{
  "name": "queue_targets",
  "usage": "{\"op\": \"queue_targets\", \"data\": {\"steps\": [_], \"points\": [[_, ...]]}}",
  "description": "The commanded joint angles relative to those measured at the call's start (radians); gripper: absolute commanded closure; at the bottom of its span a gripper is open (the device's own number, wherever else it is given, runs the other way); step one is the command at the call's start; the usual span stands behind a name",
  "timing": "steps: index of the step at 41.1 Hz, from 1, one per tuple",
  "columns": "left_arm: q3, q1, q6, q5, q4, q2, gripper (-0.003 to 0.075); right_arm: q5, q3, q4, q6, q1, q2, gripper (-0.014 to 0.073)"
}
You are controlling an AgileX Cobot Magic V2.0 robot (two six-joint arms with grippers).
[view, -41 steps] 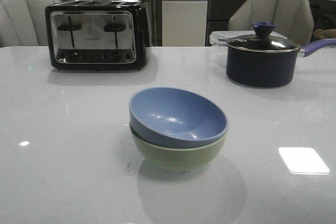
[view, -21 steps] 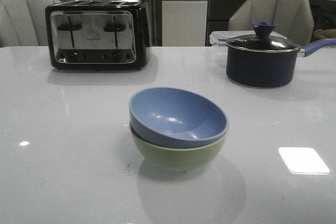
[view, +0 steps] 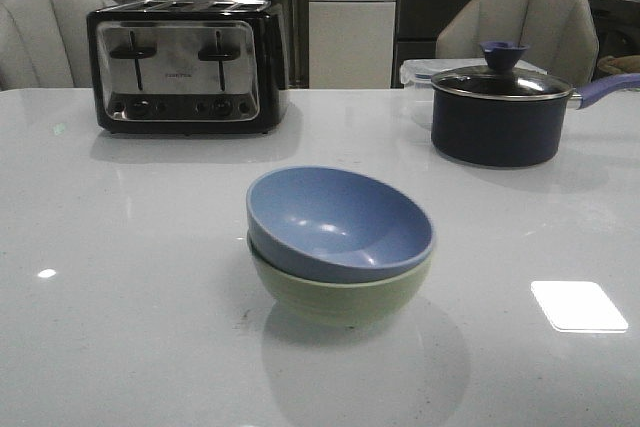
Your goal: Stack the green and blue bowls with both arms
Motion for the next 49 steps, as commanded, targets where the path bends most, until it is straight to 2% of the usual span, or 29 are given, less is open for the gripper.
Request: {"op": "queue_targets", "data": {"steps": [1, 7, 17, 25, 33, 37, 49], "points": [[0.048, 0.078, 0.087, -0.187, -0.116, -0.071, 0.0619, -0.057, -0.027, 0.002, -0.009, 0.0, -0.002, 0.0568], [0.188, 0.178, 0.082, -0.378, -0.143, -0.189, 0.0619, -0.057, -0.027, 0.002, -0.009, 0.0, -0.002, 0.0568], [0.354, 0.226, 0.082, -0.555, -0.157, -0.289, 0.0619, -0.057, -0.027, 0.002, -0.009, 0.0, -0.002, 0.0568], [0.401, 0.226, 0.07, -0.568, -0.155, -0.315, 0.0619, -0.057, -0.027, 0.002, -0.009, 0.0, -0.002, 0.0568], [0.463, 0.228, -0.083, -0.649, -0.037, -0.32, 0.0619, -0.051, -0.027, 0.002, -0.009, 0.0, -0.002, 0.0568], [0.491, 0.228, -0.087, -0.71, -0.029, -0.32, 0.0619, -0.051, -0.027, 0.002, -0.009, 0.0, -0.002, 0.0568], [0.491, 0.241, -0.087, -0.754, -0.029, -0.32, 0.0619, -0.051, -0.027, 0.002, -0.009, 0.0, -0.002, 0.0568]]}}
